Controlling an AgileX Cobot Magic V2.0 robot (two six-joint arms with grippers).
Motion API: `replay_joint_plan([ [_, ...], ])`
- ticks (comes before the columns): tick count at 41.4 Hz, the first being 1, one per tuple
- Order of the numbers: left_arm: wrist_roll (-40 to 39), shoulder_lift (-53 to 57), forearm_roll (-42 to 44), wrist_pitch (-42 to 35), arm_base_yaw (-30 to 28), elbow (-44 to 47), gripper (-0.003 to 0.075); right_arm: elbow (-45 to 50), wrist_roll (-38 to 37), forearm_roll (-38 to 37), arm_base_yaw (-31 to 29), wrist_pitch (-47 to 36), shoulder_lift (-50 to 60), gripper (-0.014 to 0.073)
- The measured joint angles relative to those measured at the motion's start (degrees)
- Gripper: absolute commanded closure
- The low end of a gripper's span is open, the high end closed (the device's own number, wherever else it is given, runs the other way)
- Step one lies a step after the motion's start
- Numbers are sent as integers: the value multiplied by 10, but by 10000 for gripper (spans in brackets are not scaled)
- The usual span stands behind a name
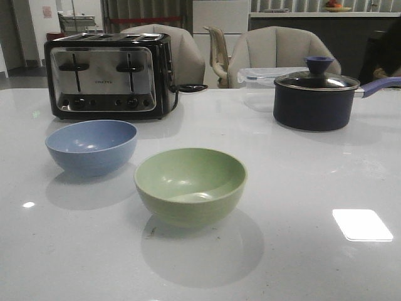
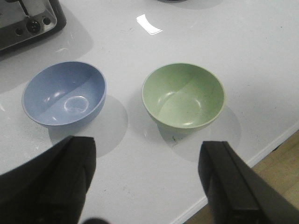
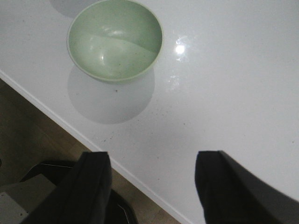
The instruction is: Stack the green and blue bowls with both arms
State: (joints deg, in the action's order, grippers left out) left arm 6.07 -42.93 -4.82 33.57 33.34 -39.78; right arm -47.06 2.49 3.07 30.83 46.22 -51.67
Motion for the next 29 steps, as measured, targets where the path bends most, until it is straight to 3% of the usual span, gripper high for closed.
replay_joint_plan([
  [13, -7, -23, 10, 48, 0, -22, 213, 17, -1, -2, 0, 0, 27, 97],
  [18, -55, -92, 66, 95, -6, -78, 213, 17, -1, -2, 0, 0, 27, 97],
  [29, -85, -287, 96, 140, -101, -201, 213, 17, -3, -3, 0, 0, 27, 97],
])
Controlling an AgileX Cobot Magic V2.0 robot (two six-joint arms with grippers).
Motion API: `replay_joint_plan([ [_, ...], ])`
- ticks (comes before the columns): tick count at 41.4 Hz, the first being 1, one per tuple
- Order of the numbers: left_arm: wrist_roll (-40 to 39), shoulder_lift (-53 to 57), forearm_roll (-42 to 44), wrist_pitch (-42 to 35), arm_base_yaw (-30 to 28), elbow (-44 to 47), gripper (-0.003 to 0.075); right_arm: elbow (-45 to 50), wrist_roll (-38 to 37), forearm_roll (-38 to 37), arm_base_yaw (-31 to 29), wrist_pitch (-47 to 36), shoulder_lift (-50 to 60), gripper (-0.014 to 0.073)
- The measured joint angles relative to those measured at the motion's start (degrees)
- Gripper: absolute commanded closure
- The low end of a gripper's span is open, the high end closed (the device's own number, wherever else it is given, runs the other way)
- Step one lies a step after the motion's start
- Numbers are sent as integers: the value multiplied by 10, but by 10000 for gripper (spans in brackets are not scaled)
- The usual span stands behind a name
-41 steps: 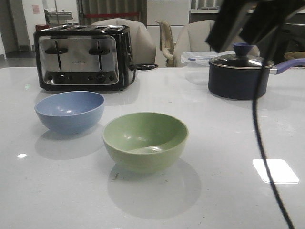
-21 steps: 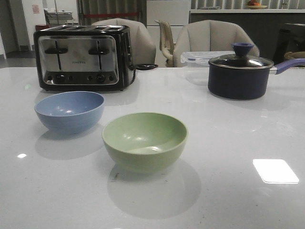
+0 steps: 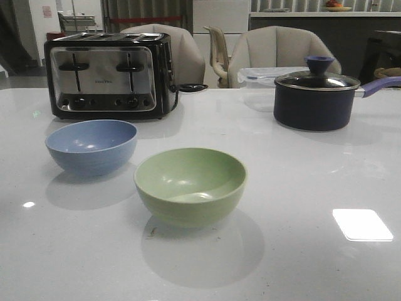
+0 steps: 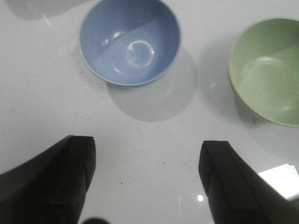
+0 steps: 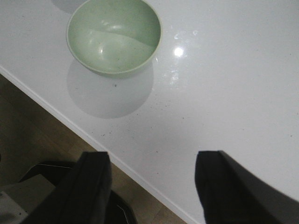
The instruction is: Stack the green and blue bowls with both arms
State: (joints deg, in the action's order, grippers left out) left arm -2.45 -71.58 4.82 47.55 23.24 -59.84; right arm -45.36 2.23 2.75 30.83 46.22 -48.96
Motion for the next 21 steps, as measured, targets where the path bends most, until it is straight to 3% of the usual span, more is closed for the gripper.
replay_joint_plan([
  [10, -1, -163, -18, 0, -95, -101, 213, 0, 0, 0, 0, 0, 0, 97],
  [21, -1, -315, -27, -8, -117, -201, 213, 0, 0, 0, 0, 0, 0, 97],
])
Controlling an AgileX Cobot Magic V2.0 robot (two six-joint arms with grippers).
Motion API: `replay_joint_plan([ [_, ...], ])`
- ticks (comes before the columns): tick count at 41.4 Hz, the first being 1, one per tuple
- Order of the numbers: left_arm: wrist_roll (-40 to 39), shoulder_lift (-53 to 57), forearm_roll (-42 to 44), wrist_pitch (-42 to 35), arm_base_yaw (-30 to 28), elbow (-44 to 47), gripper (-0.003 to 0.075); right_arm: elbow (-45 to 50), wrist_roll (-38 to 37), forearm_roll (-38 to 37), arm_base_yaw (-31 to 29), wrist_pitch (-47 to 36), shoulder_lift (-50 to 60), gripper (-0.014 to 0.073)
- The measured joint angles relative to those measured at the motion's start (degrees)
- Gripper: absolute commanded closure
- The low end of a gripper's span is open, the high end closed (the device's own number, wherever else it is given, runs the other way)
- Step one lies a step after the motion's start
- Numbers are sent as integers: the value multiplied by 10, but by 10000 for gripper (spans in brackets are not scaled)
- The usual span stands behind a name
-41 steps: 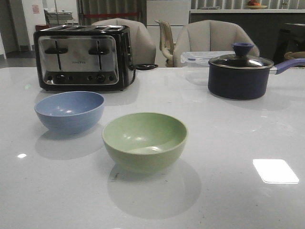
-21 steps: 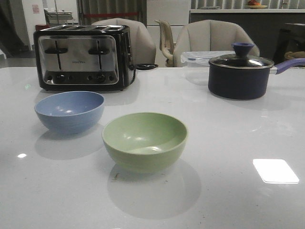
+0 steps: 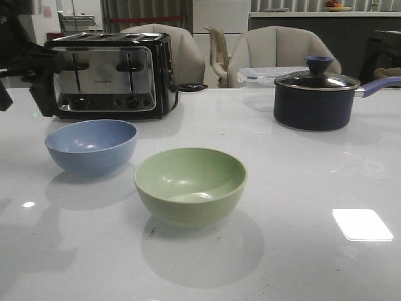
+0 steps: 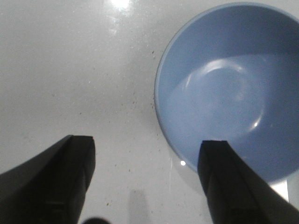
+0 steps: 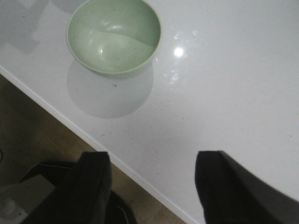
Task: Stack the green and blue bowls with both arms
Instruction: 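Lower the left gripper onto the rim of the light blue bowl and grasp it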
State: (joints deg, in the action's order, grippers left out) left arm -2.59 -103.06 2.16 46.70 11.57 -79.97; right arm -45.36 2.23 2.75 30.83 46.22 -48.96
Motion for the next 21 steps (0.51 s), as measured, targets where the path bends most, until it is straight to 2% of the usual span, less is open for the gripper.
replay_joint_plan([
  [11, 0, -96, -5, -13, 0, -51, 220, 0, 0, 0, 0, 0, 0, 97],
  [16, 0, -111, -5, -27, 0, -52, 316, 0, 0, 0, 0, 0, 0, 97],
  [21, 0, -122, -5, -32, 0, -55, 454, 0, 0, 0, 0, 0, 0, 97],
])
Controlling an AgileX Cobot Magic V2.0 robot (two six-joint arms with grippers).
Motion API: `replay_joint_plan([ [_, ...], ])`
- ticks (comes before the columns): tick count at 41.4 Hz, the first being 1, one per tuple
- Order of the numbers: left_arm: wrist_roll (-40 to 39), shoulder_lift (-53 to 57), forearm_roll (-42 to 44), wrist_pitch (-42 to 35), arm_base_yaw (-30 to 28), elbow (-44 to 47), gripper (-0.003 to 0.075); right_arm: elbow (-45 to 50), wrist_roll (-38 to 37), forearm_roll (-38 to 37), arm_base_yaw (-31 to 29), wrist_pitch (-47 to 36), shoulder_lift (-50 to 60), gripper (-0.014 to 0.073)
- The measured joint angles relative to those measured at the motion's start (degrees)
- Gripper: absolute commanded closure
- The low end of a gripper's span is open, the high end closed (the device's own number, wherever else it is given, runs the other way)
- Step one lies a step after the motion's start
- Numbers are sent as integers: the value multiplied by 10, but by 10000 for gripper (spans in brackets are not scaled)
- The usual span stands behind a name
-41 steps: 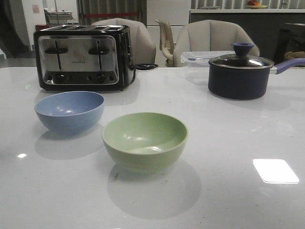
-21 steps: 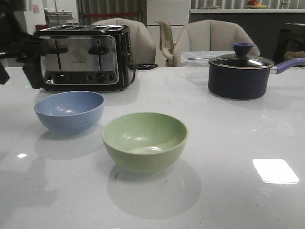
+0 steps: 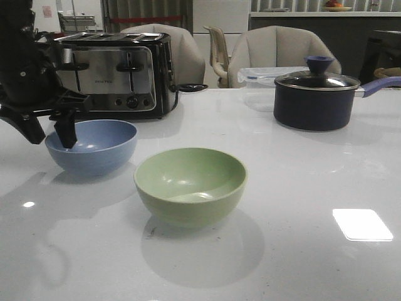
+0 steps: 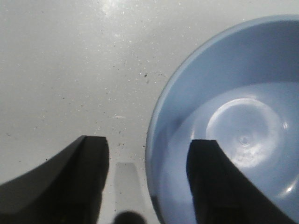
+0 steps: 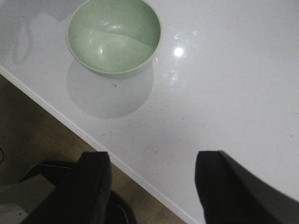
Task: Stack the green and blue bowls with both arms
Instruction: 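Lower the left gripper onto the rim of the light blue bowl and grasp it, then lift the blue bowl and carry it over the green bowl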
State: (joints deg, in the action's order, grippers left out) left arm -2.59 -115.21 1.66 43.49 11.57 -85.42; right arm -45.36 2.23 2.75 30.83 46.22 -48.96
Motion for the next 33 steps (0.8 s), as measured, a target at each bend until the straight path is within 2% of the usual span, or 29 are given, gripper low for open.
replay_joint_plan([
  [5, 0, -2, -1, 0, 0, 0, 580, 0, 0, 0, 0, 0, 0, 97],
  [8, 0, -2, -1, 0, 0, -1, 625, 0, 0, 0, 0, 0, 0, 97],
  [17, 0, 11, -3, 8, 0, -11, 622, 0, 0, 0, 0, 0, 0, 97],
  [24, 32, 71, -6, 40, 0, -19, 622, 0, 0, 0, 0, 0, 0, 97],
  [33, 137, 180, -126, 82, 0, -17, 622, 0, 0, 0, 0, 0, 0, 97],
])
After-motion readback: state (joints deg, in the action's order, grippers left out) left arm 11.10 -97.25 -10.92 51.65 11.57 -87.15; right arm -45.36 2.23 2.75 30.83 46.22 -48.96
